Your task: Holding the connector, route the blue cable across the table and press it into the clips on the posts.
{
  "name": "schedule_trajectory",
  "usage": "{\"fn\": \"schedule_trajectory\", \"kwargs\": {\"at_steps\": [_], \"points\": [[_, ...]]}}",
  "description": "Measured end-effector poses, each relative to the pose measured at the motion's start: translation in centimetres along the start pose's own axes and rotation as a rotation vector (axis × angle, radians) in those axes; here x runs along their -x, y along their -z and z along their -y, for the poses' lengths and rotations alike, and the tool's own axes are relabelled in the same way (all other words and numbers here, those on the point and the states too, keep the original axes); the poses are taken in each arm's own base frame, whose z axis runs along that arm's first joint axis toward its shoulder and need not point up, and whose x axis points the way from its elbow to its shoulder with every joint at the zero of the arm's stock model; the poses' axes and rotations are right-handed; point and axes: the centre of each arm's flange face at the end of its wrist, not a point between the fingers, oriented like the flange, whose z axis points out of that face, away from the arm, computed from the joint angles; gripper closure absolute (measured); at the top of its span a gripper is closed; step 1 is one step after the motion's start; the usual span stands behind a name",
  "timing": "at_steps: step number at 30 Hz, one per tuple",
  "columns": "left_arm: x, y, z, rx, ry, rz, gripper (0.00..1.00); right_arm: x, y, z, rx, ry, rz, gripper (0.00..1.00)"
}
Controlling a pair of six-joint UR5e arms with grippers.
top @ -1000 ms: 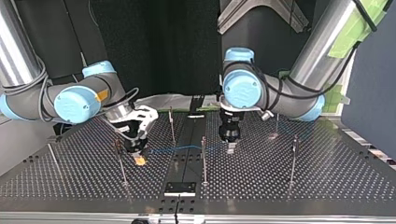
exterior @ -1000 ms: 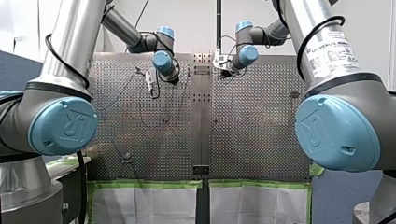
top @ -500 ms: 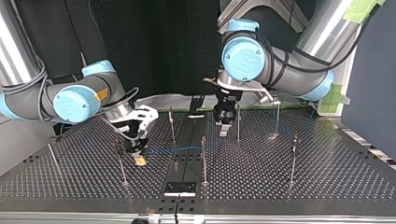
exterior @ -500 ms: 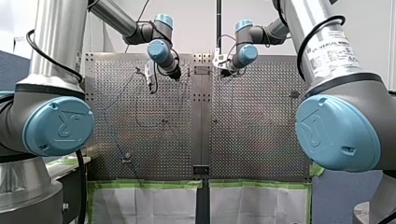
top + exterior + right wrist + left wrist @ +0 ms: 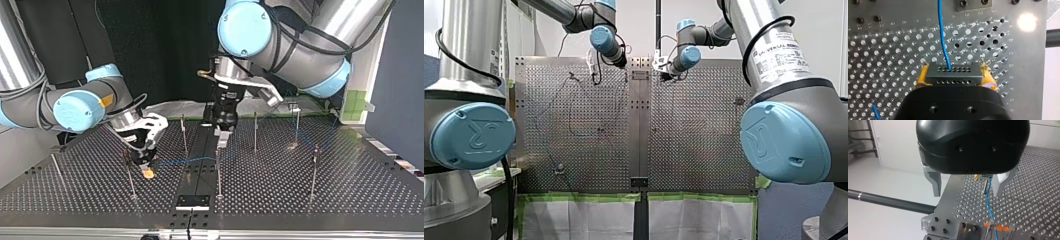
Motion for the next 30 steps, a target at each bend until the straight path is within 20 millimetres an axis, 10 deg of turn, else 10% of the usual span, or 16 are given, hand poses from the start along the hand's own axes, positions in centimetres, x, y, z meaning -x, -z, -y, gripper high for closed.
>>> {"fn": "schedule_trajectory", "kwargs": {"at_steps": [18, 30], "points": [[-2.8, -1.3, 7.2, -0.010, -0.034, -0.047, 0.00, 0.0, 0.0, -0.1, 0.002, -0.002, -0.001, 1.00], [-4.1, -5.9, 6.8, 0.051, -0.037, -0.051, 0.00, 0.0, 0.0, -0.2, 0.002, -0.002, 0.000, 1.00]]}}
